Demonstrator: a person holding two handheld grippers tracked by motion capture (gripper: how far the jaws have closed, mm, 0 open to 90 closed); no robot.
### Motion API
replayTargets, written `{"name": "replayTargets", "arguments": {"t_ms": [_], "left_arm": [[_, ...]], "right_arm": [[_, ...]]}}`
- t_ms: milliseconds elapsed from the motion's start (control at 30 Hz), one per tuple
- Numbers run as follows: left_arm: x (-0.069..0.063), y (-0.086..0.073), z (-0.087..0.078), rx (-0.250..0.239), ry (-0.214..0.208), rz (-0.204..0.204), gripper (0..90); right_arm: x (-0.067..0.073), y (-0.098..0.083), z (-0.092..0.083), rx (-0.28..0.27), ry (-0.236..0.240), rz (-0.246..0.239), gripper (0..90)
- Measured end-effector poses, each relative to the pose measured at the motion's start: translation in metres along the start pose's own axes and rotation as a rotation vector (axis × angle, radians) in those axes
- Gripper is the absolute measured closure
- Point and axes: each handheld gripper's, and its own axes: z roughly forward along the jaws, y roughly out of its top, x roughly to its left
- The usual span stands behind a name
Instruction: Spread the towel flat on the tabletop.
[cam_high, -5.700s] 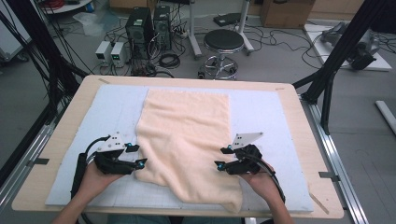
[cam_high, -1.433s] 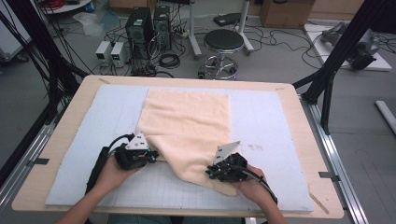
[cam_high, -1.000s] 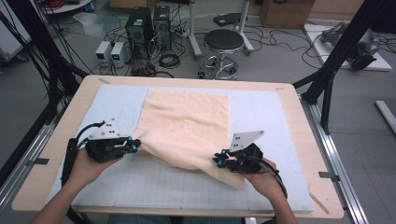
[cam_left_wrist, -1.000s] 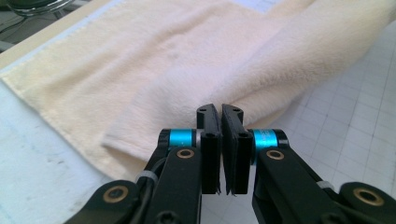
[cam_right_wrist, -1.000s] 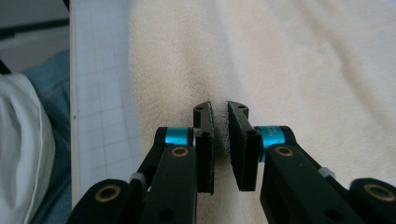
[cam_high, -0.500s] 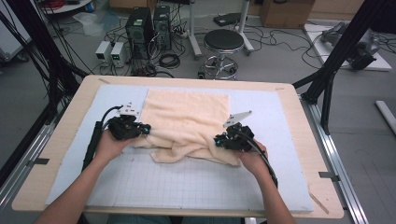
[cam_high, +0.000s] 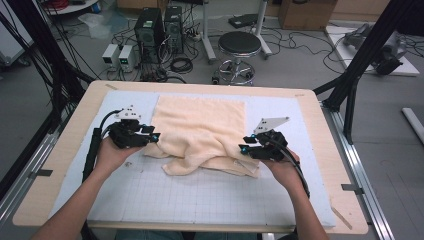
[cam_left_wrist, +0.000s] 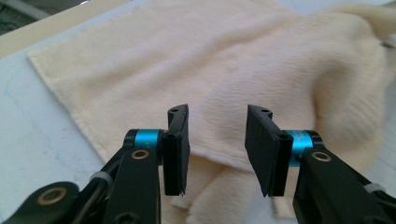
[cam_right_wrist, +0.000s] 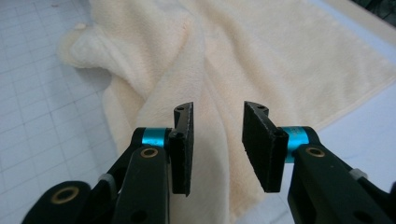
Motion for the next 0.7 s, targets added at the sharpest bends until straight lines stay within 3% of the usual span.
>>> {"name": "replayTargets", "arguments": {"t_ms": [133, 200, 267, 333, 400, 467, 533, 600, 700], "left_arm": [[-0.023, -0.006, 0.006, 0.016, -0.040, 0.057, 58.7], [-0.031, -0.010, 0.017, 0.038, -0.055, 0.072, 59.4], [-0.037, -0.013, 0.032, 0.070, -0.056, 0.086, 60.3], [-0.040, -0.015, 0.047, 0.087, -0.047, 0.082, 59.7], [-0.040, -0.018, 0.061, 0.113, -0.025, 0.080, 58.7], [-0.036, -0.019, 0.069, 0.104, -0.012, 0.066, 59.5], [-0.034, -0.019, 0.071, 0.088, 0.005, 0.074, 67.3], [-0.031, -0.018, 0.068, 0.087, -0.009, 0.064, 74.9], [-0.028, -0.016, 0.056, 0.081, -0.037, 0.058, 79.1]], "right_arm": [[0.009, 0.001, -0.016, -0.029, 0.021, -0.031, 59.2], [0.015, 0.000, -0.014, 0.004, 0.029, -0.055, 58.0], [0.016, -0.004, -0.003, 0.051, 0.019, -0.079, 57.1], [0.013, -0.006, 0.010, 0.114, 0.014, -0.078, 56.2], [0.011, -0.007, 0.023, 0.141, 0.028, -0.075, 56.2], [0.009, -0.008, 0.038, 0.176, 0.028, -0.084, 56.3], [0.008, -0.009, 0.050, 0.196, 0.034, -0.076, 56.9], [0.006, -0.009, 0.057, 0.191, 0.043, -0.061, 62.3], [0.004, -0.009, 0.058, 0.184, 0.076, -0.055, 79.3]]}}
